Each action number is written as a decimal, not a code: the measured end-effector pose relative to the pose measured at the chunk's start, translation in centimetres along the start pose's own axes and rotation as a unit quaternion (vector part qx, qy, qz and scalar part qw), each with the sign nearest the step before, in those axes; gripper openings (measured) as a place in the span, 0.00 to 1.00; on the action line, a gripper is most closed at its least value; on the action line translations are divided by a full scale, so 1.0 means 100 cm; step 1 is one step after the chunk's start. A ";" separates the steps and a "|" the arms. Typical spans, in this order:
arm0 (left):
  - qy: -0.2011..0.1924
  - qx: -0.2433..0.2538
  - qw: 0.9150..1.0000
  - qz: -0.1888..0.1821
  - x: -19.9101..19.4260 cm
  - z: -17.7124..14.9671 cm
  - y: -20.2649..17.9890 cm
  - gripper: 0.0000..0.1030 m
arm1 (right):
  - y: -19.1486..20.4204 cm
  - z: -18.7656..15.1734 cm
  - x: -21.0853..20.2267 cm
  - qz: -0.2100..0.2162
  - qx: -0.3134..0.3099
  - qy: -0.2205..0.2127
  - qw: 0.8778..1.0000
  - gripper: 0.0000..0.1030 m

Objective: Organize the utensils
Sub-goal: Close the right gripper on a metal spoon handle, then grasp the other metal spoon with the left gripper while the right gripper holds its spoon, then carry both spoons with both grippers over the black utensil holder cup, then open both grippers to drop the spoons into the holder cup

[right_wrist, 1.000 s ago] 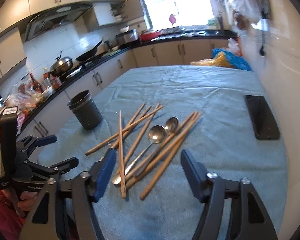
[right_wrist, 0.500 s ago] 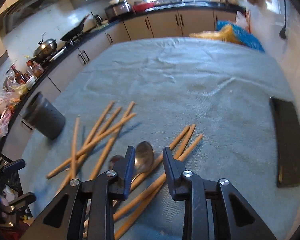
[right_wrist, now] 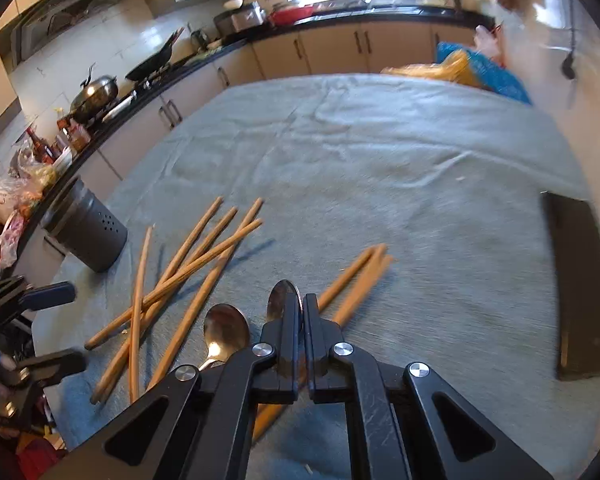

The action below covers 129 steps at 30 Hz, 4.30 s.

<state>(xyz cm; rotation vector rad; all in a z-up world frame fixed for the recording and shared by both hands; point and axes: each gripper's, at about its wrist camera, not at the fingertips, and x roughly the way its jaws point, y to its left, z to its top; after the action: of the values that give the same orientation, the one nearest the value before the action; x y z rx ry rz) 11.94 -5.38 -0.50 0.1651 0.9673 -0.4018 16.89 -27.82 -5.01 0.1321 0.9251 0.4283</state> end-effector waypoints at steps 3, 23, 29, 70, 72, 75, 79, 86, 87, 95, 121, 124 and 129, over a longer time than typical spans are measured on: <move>0.009 0.009 1.000 -0.025 0.015 0.017 -0.006 0.60 | -0.004 -0.006 -0.022 -0.012 0.013 -0.025 1.000 0.03; 0.092 0.079 0.989 -0.080 0.097 0.049 -0.039 0.34 | -0.034 -0.047 -0.079 0.030 0.083 -0.081 0.993 0.03; 0.073 0.069 0.991 -0.088 0.083 0.046 -0.037 0.06 | -0.034 -0.050 -0.083 0.032 0.085 -0.087 0.992 0.03; -0.207 -0.064 0.976 0.027 -0.134 0.038 0.084 0.03 | 0.099 0.006 -0.129 -0.089 -0.018 -0.225 0.970 0.03; -0.216 -0.075 0.973 0.041 -0.143 0.037 0.100 0.03 | 0.113 0.018 -0.122 -0.085 -0.031 -0.227 0.970 0.03; -0.226 -0.091 0.968 0.060 -0.156 0.038 0.129 0.03 | 0.136 0.041 -0.109 -0.075 -0.044 -0.229 0.970 0.03; -0.233 -0.111 0.963 0.080 -0.164 0.040 0.163 0.03 | 0.168 0.074 -0.090 -0.063 -0.057 -0.236 0.968 0.03; -0.232 -0.147 0.955 0.107 -0.154 0.040 0.215 0.03 | 0.228 0.115 -0.043 -0.065 -0.083 -0.248 0.963 0.03; -0.233 -0.153 0.954 0.107 -0.151 0.040 0.220 0.03 | 0.234 0.118 -0.036 -0.068 -0.085 -0.249 0.962 0.03; -0.222 -0.130 0.958 0.128 -0.121 0.035 0.219 0.03 | 0.267 0.111 0.022 -0.113 -0.147 -0.234 0.954 0.03; -0.181 -0.129 0.972 0.078 -0.092 0.018 0.220 0.04 | 0.244 0.087 0.040 0.005 -0.113 -0.127 0.985 0.08; -0.180 -0.131 0.972 0.076 -0.093 0.017 0.221 0.05 | 0.244 0.087 0.036 0.010 -0.108 -0.125 0.986 0.11; -0.181 -0.132 0.971 0.077 -0.097 0.014 0.222 0.06 | 0.244 0.086 0.025 0.013 -0.105 -0.133 0.985 0.15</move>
<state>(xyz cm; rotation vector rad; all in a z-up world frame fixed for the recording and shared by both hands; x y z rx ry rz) 17.09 17.00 7.35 -0.0755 0.6330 -0.1491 17.67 -4.00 5.38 0.0074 0.6110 0.5167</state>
